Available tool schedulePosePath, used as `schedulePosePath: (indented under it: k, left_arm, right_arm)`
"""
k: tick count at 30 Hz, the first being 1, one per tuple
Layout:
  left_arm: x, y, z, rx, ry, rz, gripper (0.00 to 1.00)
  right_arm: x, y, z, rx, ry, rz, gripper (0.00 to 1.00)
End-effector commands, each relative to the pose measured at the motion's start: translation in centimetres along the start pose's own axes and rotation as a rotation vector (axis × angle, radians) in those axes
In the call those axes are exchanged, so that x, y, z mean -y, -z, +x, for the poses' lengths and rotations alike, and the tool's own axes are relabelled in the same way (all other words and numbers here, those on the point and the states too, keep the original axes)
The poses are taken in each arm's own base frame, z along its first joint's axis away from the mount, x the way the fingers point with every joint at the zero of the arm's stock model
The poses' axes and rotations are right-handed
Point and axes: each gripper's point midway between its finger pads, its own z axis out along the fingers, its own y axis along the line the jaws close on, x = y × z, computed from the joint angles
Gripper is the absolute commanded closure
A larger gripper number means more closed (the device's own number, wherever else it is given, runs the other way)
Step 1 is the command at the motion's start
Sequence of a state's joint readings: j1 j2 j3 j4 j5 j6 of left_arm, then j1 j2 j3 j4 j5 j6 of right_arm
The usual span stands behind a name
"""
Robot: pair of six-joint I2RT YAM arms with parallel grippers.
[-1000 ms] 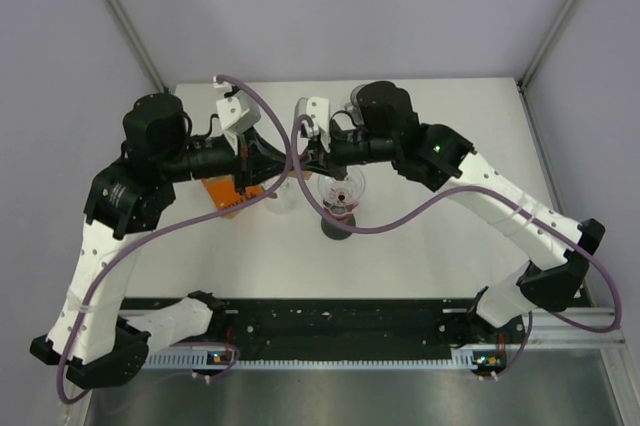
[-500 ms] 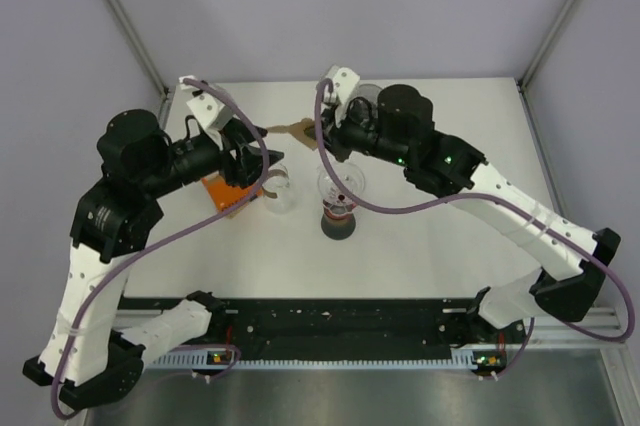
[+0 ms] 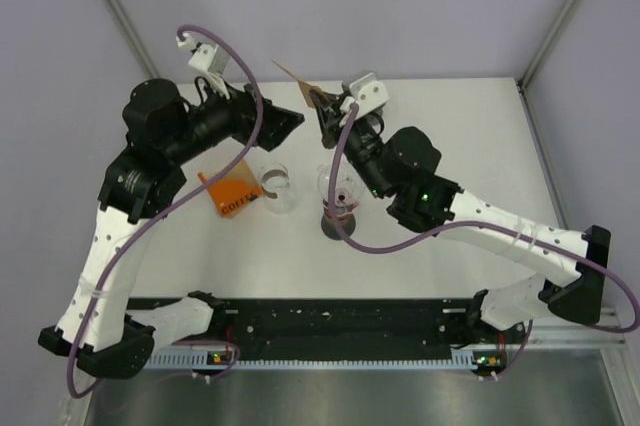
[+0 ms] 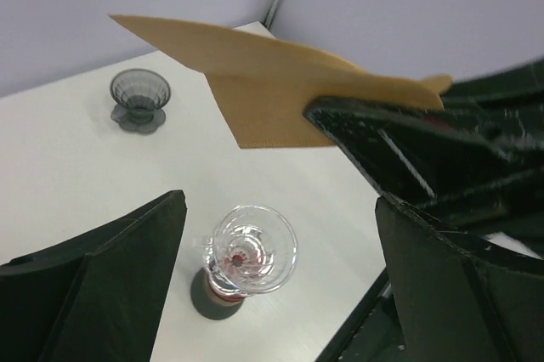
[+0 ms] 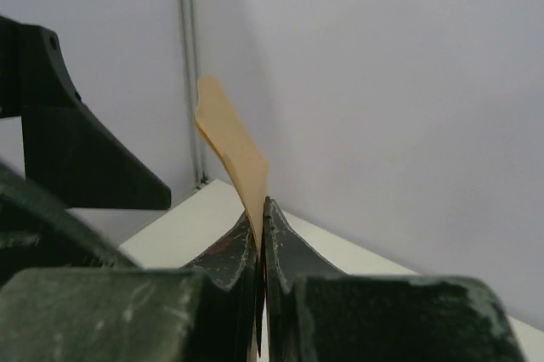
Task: Place the coffee filter in the dripper
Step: Place the coffee filter in the coffee dripper.
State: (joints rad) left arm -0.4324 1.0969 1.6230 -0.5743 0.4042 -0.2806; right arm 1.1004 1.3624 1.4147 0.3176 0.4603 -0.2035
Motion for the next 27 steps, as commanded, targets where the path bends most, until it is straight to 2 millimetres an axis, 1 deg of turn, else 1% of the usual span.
schedulePosePath:
  k: [1,2,4,8,12,17,18,19,21,23,27]
  left_arm:
    - [1.0,1.0,-6.2,0.177,0.242,0.013,0.01]
    - [0.6,1.2,-6.7,0.187,0.275,-0.001,0.01]
    - [0.3,1.3,-7.2,0.201,0.321,-0.017,0.01]
    - [-0.1,0.9,-7.3,0.207,0.386,-0.029,0.01]
    - [-0.9,0.2,-7.5,0.211,0.448,-0.052,0.01]
    - [-2.0,-0.7,-6.6,0.186,0.490,-0.084,0.01]
    - [-1.8,-0.8,-6.3,0.176,0.496,-0.076,0.04]
    - [-1.7,-0.9,-6.2,0.170,0.497,-0.063,0.08]
    - [-1.4,-0.9,-6.0,0.160,0.496,-0.042,0.24]
    - [-1.2,-0.8,-5.7,0.151,0.498,-0.037,0.44]
    - [-1.1,-0.6,-4.9,0.133,0.495,-0.030,0.78]
  right_arm:
    - [1.8,0.2,-2.1,0.122,0.065,0.113,1.00]
    - [1.9,0.3,-2.3,0.138,0.068,0.115,1.00]
    - [1.6,0.5,-2.1,0.144,0.100,0.107,1.00]
    - [1.2,0.3,-1.6,0.140,0.181,0.122,1.00]
    - [-0.1,0.1,-1.1,0.140,0.268,0.124,1.00]
    - [-2.1,0.1,-1.1,0.150,0.359,0.115,1.00]
    - [-2.6,0.2,-1.0,0.152,0.374,0.107,1.00]
    - [-3.1,0.2,-1.0,0.155,0.390,0.100,1.00]
    - [-3.7,0.1,-0.8,0.156,0.412,0.099,1.00]
    - [-3.9,0.0,-0.6,0.149,0.429,0.100,1.00]
    - [-4.2,-0.1,-0.4,0.146,0.434,0.092,1.00]
